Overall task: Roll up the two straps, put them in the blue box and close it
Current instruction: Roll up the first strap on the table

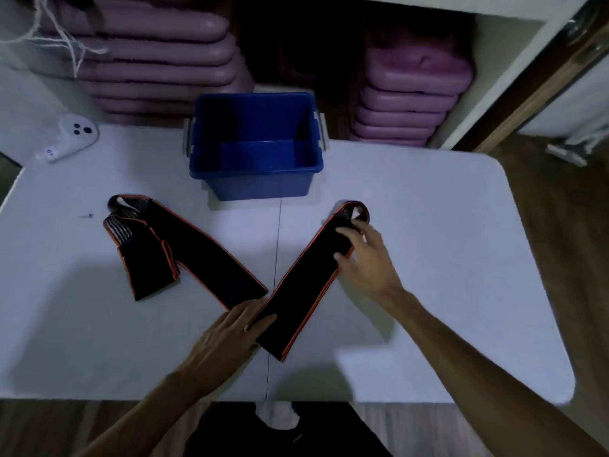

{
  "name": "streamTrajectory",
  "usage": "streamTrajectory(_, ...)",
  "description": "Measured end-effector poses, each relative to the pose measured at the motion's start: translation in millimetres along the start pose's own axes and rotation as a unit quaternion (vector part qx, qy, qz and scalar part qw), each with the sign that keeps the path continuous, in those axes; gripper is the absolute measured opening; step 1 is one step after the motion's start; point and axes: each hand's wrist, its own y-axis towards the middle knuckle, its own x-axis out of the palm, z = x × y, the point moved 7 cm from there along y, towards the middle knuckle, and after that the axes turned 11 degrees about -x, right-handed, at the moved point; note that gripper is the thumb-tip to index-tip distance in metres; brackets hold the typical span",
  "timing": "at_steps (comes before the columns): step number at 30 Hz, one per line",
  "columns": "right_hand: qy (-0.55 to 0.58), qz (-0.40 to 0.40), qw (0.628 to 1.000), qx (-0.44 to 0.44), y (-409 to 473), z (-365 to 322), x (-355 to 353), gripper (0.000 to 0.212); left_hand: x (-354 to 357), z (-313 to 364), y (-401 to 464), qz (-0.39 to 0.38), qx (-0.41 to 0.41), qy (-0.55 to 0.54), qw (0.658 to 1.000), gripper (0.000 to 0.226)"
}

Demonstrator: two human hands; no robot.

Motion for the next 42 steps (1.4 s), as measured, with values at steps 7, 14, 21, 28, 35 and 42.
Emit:
streamTrajectory(7,0.003,-0.005,1.000,0.001,-103.9,-63.5,69.3,0.051,7.6,-1.9,25.8,-0.082,0.176,0.007,0.981,0.073)
streamTrajectory(14,-0.031,0.000,0.998,0.046,-139.6,-104.9,123.0,0.066,9.1,-8.5,33.7,-0.066,0.241,0.008,0.968,0.069)
streamTrajectory(21,-0.054,0.085,0.990,0.103,-136.1,-108.6,121.6,0.038,0.3,-5.4,36.3,-0.054,0.252,-0.062,0.964,0.044)
streamTrajectory(28,-0.039,0.108,0.987,0.116,-132.3,-112.1,109.0,0.022,2.0,-3.7,37.4,-0.140,0.182,-0.146,0.962,0.036)
streamTrajectory(35,0.105,0.083,0.963,0.232,-126.3,-103.4,89.0,0.010,-19.5,-5.9,59.8,-0.179,0.120,-0.203,0.955,0.018)
streamTrajectory(42,0.216,0.158,0.905,0.330,-117.2,-87.3,83.6,0.019,-21.9,-1.9,92.8,-0.176,0.069,-0.228,0.955,0.032)
